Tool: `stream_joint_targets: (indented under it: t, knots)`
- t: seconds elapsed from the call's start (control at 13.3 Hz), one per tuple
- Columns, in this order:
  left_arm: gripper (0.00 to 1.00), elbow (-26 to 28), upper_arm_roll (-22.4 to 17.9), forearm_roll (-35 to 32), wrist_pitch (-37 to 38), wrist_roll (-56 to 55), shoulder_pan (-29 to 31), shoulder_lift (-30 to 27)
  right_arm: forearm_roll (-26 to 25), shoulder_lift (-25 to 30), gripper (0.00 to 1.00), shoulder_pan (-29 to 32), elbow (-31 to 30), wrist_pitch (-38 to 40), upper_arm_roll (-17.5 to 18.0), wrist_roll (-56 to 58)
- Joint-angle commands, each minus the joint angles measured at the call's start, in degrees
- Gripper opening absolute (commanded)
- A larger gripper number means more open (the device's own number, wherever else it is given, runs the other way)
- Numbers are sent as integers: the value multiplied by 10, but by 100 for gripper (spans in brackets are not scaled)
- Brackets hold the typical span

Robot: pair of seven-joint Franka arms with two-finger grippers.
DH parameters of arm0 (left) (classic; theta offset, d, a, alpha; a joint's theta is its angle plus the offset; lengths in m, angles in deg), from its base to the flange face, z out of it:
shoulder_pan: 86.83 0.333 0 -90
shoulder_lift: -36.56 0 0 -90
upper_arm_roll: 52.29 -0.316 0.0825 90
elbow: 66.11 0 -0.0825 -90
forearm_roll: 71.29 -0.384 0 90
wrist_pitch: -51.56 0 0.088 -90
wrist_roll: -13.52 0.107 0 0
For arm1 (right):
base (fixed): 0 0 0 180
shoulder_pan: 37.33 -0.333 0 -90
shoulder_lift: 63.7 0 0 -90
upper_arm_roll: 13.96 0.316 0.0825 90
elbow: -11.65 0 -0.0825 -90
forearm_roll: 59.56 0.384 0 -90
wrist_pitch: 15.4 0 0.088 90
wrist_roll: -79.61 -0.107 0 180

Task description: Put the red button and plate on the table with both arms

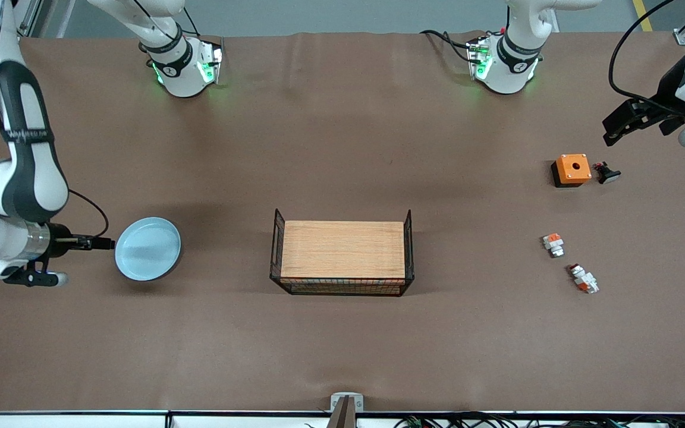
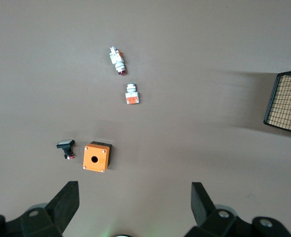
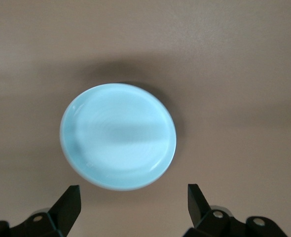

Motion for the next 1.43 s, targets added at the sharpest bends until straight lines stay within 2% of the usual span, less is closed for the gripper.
stream_joint_targets:
  t: [0.0, 0.23, 0.38, 0.6, 0.75, 1.05, 1.28, 1.35]
  knots:
    - [100, 6, 1, 16, -7, 11, 0, 2, -26, 89, 97, -39, -19, 55, 1, -80]
    - [100, 3, 2, 25, -7, 10, 0, 1, -25, 164, 99, -56, -13, 83, 5, -86]
    - [100, 3, 2, 40, -7, 12, 3, -2, -24, 195, 99, -64, 11, 112, 6, -86]
    - [100, 3, 2, 47, 6, 13, 2, -11, -20, 196, 100, -64, 87, 194, 5, -84]
    - [100, 3, 2, 47, 10, 13, 3, -12, -18, 196, 100, -61, 109, 204, 1, -65]
    - [100, 3, 2, 47, 8, 14, 3, -11, -17, 199, 100, -58, 115, 215, -2, -42]
    - [100, 3, 1, 47, 8, 14, 4, -7, -15, 230, 100, -53, 107, 233, -2, -38]
    - [100, 3, 0, 47, 5, 14, 4, -6, 2, 240, 100, -45, 95, 233, -2, -37]
